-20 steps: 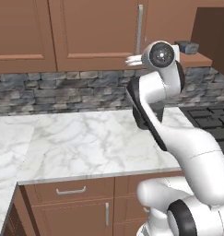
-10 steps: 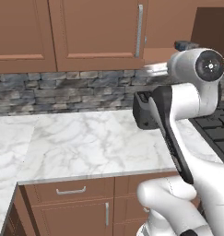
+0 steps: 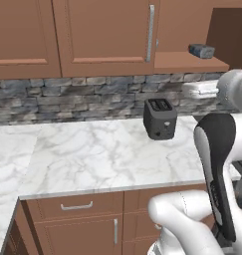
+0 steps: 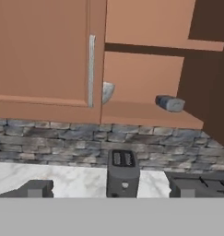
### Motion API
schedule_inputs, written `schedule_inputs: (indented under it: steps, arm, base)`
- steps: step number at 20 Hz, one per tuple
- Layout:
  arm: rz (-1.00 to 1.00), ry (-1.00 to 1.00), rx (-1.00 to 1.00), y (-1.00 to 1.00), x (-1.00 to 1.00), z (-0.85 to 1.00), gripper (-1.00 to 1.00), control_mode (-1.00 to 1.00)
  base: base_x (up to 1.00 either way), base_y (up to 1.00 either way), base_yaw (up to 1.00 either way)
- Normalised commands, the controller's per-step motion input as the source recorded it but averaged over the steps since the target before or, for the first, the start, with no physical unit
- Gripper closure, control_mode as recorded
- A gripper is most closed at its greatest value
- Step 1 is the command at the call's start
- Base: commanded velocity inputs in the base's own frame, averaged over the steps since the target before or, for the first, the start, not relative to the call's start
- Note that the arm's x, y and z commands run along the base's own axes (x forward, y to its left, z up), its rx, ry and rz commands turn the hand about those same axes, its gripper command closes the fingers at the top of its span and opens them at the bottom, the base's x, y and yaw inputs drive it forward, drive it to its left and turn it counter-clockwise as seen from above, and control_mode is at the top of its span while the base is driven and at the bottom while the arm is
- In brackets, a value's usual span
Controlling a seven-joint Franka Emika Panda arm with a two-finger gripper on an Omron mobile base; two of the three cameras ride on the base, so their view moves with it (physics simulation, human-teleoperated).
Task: Pick the mug and place it in the sink. Pick the bowl and place it in the open cabinet and then close the cabinet.
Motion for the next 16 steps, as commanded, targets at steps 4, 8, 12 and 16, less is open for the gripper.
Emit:
schedule_inputs:
  steps: [4,8,12,16]
  arm:
    - [0.0,0.0,0.0,-0.32,-1.0,0.01,-1.0,-1.0]
    - [0.0,-0.01,0.0,-0.38,-1.0,0.0,-1.0,-1.0]
    - [0.03,-0.09,0.0,-0.52,-1.0,0.0,-1.0,-1.0]
    - [0.08,-0.09,0.0,-0.47,-0.85,0.0,-1.0,-1.0]
  base:
    - [0.0,0.0,0.0]
    - [0.0,0.0,0.0]
    - [0.0,0.0,0.0]
    - [0.0,0.0,0.0]
